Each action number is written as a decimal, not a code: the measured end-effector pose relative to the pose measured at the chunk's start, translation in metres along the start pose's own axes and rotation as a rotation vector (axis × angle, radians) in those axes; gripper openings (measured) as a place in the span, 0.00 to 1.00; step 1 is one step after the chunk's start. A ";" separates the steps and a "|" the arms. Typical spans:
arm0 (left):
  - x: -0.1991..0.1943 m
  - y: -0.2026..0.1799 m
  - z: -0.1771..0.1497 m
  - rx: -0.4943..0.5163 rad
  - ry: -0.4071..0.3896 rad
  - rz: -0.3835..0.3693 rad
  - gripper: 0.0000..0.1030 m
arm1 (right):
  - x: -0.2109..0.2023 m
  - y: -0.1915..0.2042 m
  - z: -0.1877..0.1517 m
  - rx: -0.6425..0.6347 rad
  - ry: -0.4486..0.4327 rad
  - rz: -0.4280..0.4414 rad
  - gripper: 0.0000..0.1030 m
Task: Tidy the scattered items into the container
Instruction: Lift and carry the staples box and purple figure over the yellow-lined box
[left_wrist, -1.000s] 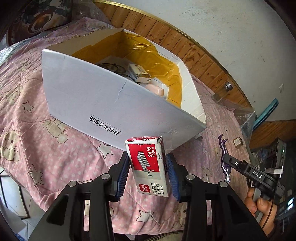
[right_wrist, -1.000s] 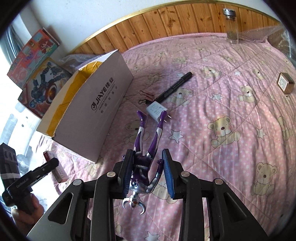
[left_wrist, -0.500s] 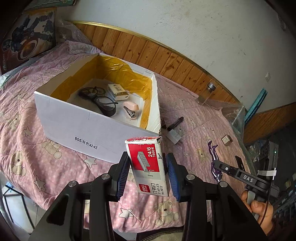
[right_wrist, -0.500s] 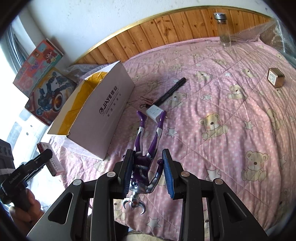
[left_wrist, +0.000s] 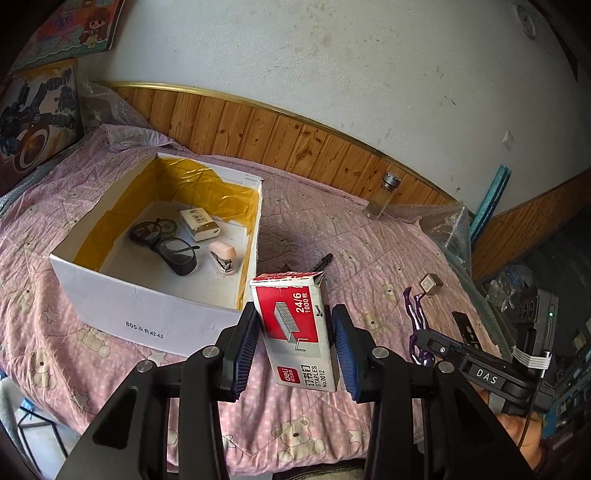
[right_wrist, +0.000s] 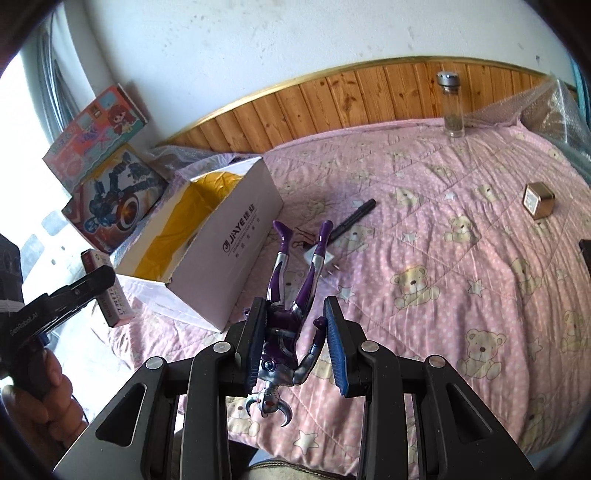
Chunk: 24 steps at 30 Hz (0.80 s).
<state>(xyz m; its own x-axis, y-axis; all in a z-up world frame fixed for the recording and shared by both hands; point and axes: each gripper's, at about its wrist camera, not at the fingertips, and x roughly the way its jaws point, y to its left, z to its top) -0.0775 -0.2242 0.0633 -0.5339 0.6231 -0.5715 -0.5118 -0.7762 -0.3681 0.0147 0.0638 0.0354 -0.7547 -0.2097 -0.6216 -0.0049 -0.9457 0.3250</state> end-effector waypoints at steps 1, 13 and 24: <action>0.000 -0.001 0.002 0.003 -0.002 0.000 0.40 | -0.003 0.005 0.002 -0.018 -0.009 0.001 0.32; -0.003 -0.007 0.025 0.025 -0.008 0.005 0.40 | -0.015 0.057 0.021 -0.149 -0.049 0.052 0.32; -0.005 0.017 0.046 0.012 -0.014 0.051 0.40 | -0.017 0.107 0.051 -0.245 -0.085 0.098 0.32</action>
<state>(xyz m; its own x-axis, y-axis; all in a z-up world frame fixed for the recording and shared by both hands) -0.1143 -0.2359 0.0937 -0.5689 0.5845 -0.5786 -0.4919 -0.8056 -0.3302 -0.0065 -0.0215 0.1173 -0.7959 -0.2917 -0.5305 0.2219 -0.9559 0.1925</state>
